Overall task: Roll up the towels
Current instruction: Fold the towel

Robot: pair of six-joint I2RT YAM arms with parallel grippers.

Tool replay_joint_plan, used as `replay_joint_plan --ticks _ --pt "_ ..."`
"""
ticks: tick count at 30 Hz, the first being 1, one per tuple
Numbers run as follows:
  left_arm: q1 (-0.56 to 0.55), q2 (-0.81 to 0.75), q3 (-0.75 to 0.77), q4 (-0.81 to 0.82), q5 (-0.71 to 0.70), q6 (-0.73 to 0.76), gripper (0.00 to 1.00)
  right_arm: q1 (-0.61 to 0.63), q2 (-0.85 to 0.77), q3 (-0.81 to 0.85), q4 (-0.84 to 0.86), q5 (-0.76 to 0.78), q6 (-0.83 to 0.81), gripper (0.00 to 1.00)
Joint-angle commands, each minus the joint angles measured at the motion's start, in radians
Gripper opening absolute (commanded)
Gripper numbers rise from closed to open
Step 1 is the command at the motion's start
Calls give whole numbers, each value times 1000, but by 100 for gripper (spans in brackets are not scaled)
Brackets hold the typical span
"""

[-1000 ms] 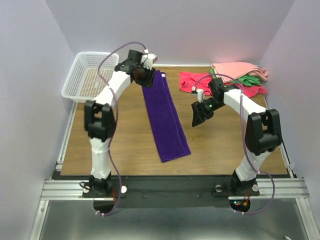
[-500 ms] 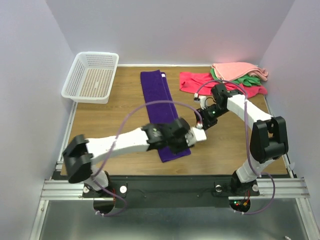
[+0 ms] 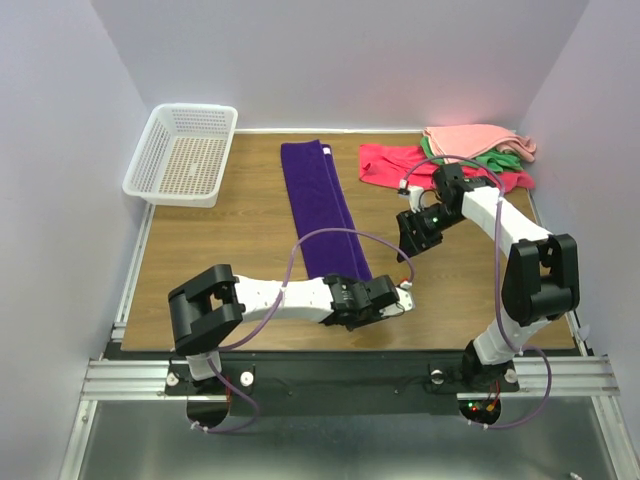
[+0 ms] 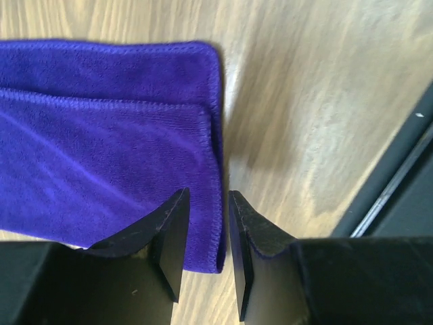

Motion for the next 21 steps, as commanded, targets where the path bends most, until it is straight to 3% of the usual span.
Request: replay_joint_plan --ticks 1,21 --pt "-2 -11 -23 46 -22 -7 41 -14 -34 0 13 -2 -14 63" --pt "3 38 -89 150 1 22 38 -38 -1 6 11 -3 -37 63"
